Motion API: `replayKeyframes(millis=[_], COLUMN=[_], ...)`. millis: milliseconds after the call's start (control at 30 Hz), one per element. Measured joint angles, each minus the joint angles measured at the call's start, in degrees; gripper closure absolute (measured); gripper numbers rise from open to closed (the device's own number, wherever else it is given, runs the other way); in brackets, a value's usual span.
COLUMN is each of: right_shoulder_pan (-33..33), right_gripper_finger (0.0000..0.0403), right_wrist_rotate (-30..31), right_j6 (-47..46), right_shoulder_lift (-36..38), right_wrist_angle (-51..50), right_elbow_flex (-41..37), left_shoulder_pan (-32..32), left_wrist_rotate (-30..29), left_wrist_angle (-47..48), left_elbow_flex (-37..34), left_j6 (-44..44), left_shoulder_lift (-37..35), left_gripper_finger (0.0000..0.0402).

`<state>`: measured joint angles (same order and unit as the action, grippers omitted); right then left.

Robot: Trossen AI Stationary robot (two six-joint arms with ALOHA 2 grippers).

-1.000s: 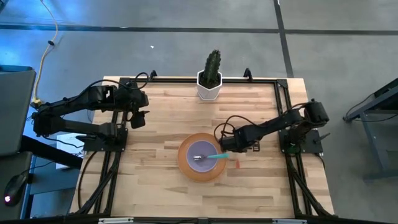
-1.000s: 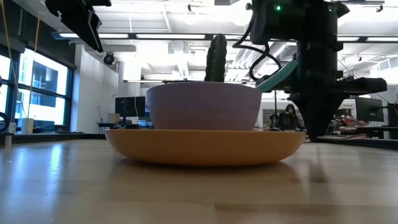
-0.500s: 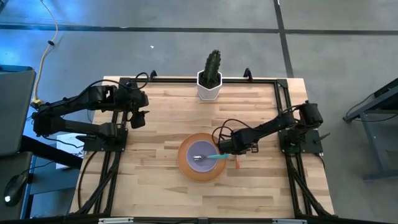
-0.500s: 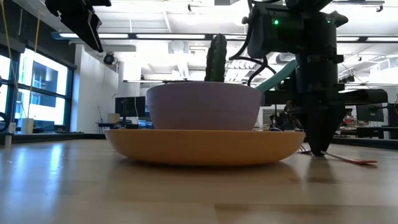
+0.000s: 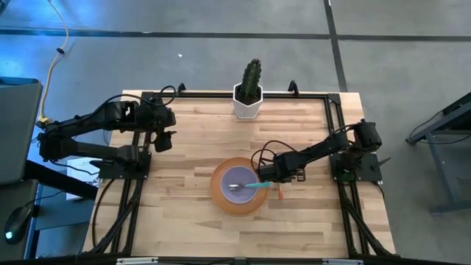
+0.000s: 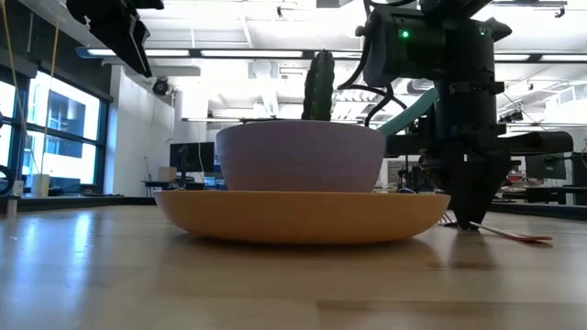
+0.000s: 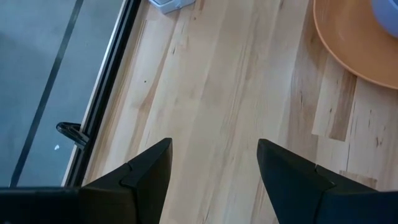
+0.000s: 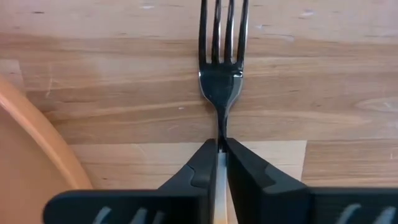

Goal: Set table place
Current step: Put the orange fork beside the plate, then return to Home Position

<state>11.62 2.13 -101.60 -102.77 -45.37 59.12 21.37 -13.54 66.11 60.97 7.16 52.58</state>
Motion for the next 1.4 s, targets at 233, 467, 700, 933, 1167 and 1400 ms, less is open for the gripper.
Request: replayKeyframes(millis=[233,467,700,933,1167,1400], right_shoulder_pan=[0.0,0.0,0.0,0.0,0.8,2.1], right_gripper_finger=[0.0337,0.0329,0.0329,0.0355,0.0398,0.0402], right_wrist_rotate=[0.7,1.6,2.2,8.5,23.5,42.9], right_j6=[0.0,-0.4,-0.4,-1.7,-1.2,15.0], right_shoulder_lift=[1.2,2.4,5.8,16.1,32.2,50.9], right_wrist_angle=[0.3,-1.2,-3.0,-15.7,-30.7,-30.7], right_elbow_flex=[0.0,0.0,0.0,0.1,0.1,0.1], left_shoulder_pan=[0.0,0.0,0.0,0.0,0.0,0.0], left_wrist_rotate=[0.0,0.0,-0.1,-2.5,-1.2,5.7], left_wrist_angle=[0.0,0.0,0.0,0.0,0.1,-9.3], left_elbow_flex=[0.0,0.0,0.0,0.0,0.0,-6.4], left_j6=[0.0,0.0,0.3,2.5,-1.4,-10.3], left_shoulder_lift=[0.0,0.0,0.0,0.0,-2.4,-14.3], left_gripper_finger=[0.0179,0.0179,0.0179,0.018,0.0274,0.0385])
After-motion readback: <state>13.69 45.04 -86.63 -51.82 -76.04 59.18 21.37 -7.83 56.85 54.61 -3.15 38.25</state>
